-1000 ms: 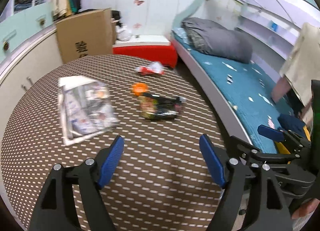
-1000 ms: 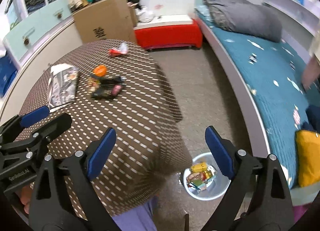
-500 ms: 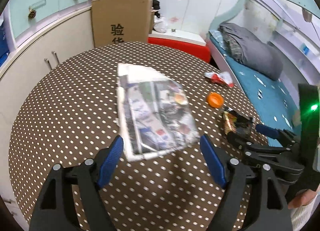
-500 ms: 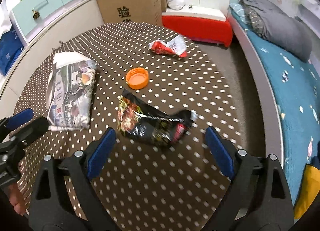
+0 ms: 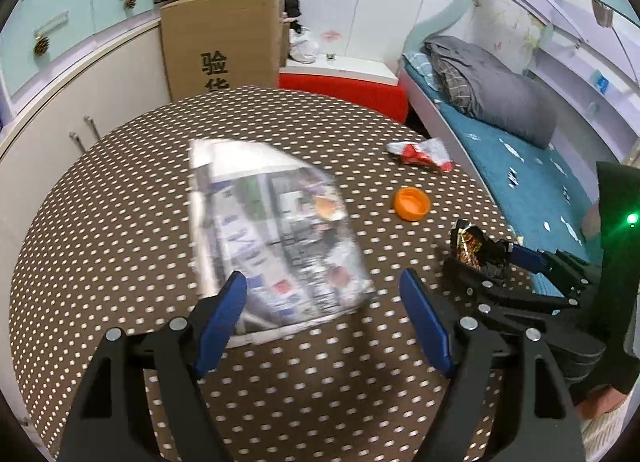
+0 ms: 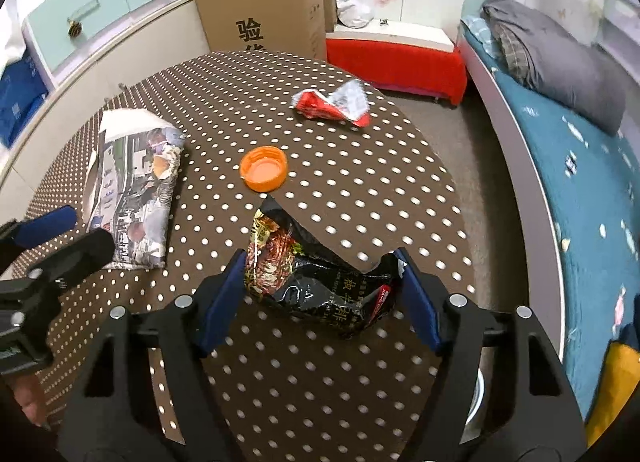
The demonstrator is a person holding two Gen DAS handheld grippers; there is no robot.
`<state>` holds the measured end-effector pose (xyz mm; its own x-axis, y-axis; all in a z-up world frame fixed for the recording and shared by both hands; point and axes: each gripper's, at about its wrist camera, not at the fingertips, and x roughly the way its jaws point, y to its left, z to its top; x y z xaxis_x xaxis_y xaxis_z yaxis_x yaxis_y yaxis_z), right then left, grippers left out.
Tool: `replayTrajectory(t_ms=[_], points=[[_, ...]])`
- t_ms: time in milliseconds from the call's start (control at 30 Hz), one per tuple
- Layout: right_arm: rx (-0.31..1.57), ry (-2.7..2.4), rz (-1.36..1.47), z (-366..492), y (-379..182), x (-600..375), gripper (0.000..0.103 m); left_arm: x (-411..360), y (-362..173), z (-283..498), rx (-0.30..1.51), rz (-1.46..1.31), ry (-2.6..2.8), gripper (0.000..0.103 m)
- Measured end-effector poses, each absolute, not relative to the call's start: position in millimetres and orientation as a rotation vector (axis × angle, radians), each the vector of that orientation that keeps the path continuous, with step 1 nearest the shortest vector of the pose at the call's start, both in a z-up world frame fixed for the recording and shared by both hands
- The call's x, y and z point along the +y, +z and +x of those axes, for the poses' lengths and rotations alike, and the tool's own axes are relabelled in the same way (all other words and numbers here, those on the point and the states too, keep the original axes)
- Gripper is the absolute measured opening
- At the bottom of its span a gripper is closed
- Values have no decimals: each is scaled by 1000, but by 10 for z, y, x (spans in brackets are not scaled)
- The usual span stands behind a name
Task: Collect trash
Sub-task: 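Grasp the black snack bag with the right gripper while the left grasps the orange cap, then carry the black snack bag and orange cap over the bucket with both tools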
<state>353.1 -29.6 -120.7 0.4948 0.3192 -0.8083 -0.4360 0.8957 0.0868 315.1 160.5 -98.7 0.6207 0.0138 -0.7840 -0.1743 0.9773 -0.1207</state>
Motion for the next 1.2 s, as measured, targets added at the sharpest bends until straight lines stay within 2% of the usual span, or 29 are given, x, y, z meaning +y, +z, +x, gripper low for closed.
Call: replayTrajectory(t_ms=[433,700,733,800,833,867,1200], points=[[926,348,-67,3649,-1080,-953,72,1023,-1071,3694,922,-107,2,77],[939,316,-33,3749,-1093,-1179,72,969,-1234,4040,920,-85,-1,77],[943,314,-31,3749,-1102,-1187,72,974,-1253,4066,930,-89,0,75],[945,313,-31,3742,-1110,-1188,71,981,-1286,4117,930,-72,37,56],[945,311,-29,3731,-1109,-1196,71,975,-1288,4124,928,-55,62,38],[944,312,-26,3711,-1105,-1209,71,967,-1279,4122,925,-54,64,29],[934,286,-16,3385,-1048,-1409,71,703,-1205,3848,908,-78,2,29]])
